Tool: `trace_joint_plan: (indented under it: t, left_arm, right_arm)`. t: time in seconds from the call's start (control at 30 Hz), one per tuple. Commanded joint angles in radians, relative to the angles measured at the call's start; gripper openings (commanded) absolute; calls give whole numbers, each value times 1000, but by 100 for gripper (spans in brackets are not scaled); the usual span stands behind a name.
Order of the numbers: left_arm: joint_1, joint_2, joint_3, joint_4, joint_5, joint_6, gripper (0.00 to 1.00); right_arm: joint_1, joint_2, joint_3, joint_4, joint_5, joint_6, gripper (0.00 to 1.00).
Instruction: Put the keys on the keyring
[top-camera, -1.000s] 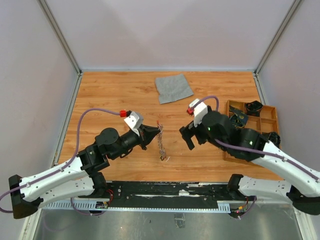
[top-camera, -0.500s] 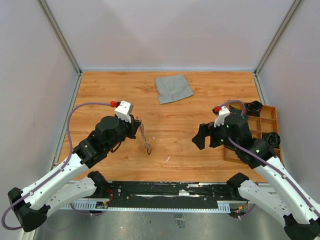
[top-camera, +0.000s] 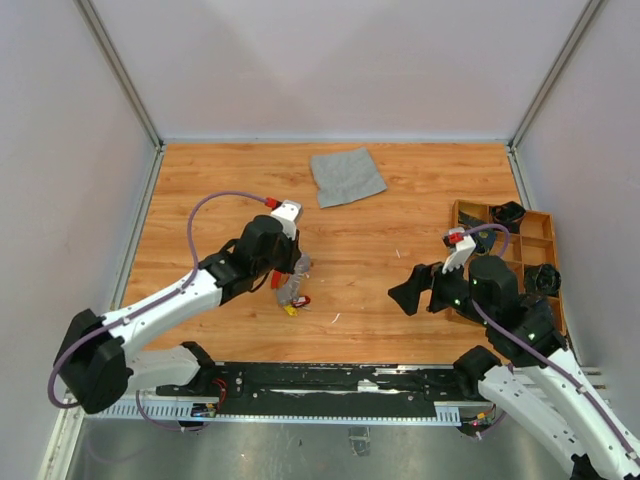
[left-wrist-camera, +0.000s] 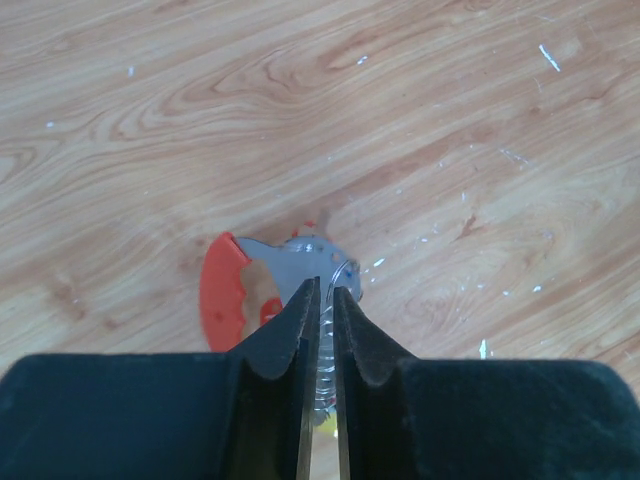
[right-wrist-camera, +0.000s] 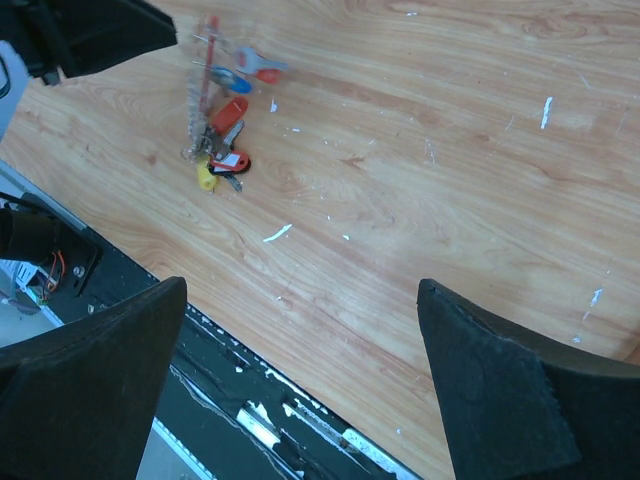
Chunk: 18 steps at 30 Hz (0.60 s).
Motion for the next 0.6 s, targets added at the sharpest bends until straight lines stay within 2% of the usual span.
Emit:
trace_joint_plan:
  t: [0.0,0.17,0.27,0.37,0.43,0.47,0.5,0.57]
  left_arm:
    - [6,104,61,167,55,30,18]
    - [7,203,106,229,62,61,36]
    - [8,210,140,224,66,65,44]
    - [12,145,134,237,60,54,55]
    - [19,76,121,233,53,39,63]
    - [22,37,114,224,53,32,77]
    - [23,-10,106,212,49,27,85]
    - [23,-106,87,179,40,11,94]
  right_arm:
    - [-10,-75,-52,38,-16,37,98]
    - [-10,-91,-50,-16,9,26,98]
    - [-10,-94,-39,-60,60,23,98]
    - [-10,-103,-20,-96,128,18,98]
    - [-10,-99,4,-94,85,-28,98]
    - [-9,-95,23,-109,81,-40,98]
    - [-9,-95,44,-127,92,-51,98]
    - [-9,-102,82,-157,140,-69,98]
